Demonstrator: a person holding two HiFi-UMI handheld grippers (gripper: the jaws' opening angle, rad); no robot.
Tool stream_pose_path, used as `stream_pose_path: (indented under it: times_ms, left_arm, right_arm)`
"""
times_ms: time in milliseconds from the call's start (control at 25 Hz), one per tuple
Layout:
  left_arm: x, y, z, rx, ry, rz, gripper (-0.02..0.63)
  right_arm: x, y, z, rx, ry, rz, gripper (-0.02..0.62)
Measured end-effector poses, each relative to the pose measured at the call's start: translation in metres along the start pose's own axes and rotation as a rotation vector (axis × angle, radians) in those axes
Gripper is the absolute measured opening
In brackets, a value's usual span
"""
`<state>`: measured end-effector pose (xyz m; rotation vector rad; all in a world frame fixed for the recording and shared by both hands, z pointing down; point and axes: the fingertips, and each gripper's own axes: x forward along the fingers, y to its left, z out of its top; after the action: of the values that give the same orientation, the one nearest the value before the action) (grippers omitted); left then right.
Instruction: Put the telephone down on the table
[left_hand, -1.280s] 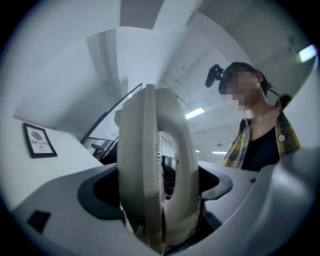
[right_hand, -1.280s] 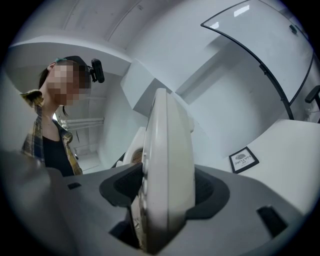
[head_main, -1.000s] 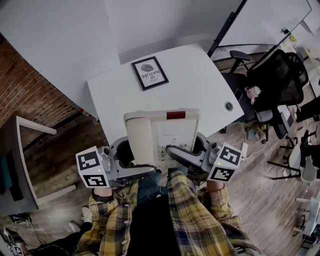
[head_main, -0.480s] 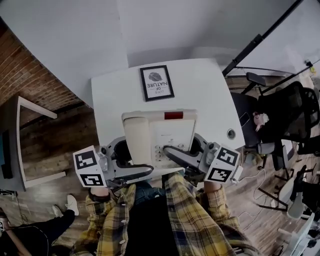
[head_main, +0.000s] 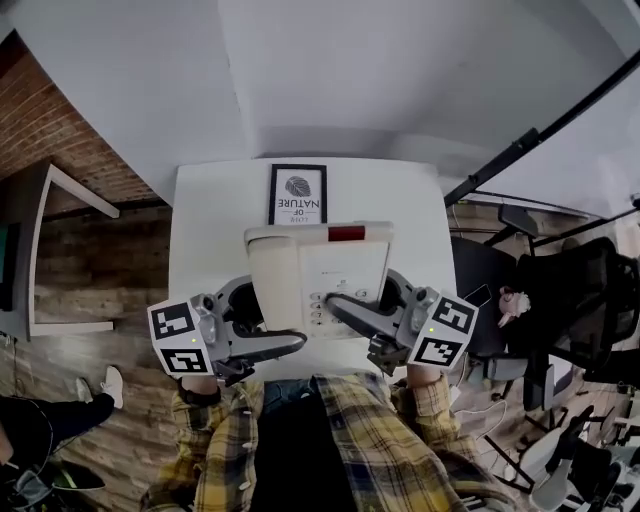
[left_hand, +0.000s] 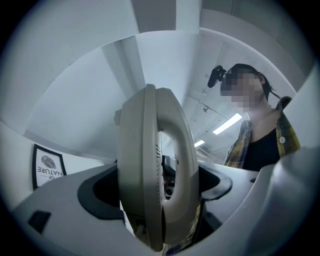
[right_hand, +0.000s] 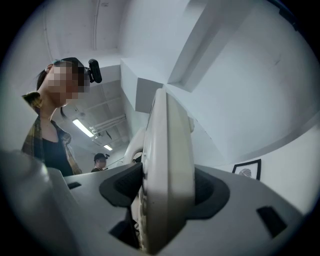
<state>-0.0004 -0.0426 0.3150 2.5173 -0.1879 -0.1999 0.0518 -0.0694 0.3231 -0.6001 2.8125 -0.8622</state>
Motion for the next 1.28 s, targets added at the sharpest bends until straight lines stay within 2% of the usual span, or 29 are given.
stream_pose_path:
  times_ms: [200,400,840,1280]
  left_arm:
    - [0.017,0.005,0.002,0.003,-0.026,0.076,0.417]
    - [0.021,0.009,-0.004,-0.030,-0.028,0.115,0.417]
    - [0.020,0.017,-0.006,-0.061,0.001,0.065,0.417]
    - [0.010,0.031,-0.016,-0.128,0.024,0.034,0.419]
  right_arm:
    - [-0.007,-0.015,0.009,0.022,0.041,0.072,0.253]
    - [-0.010,-0.022,0.003,0.066,0.057,0.089,0.253]
    - [-0.010,-0.026,0.000,0.079,0.043,0.030,0.253]
    - [-0.002,-0.035,-0.017,0.122,0.041,-0.043,0.253]
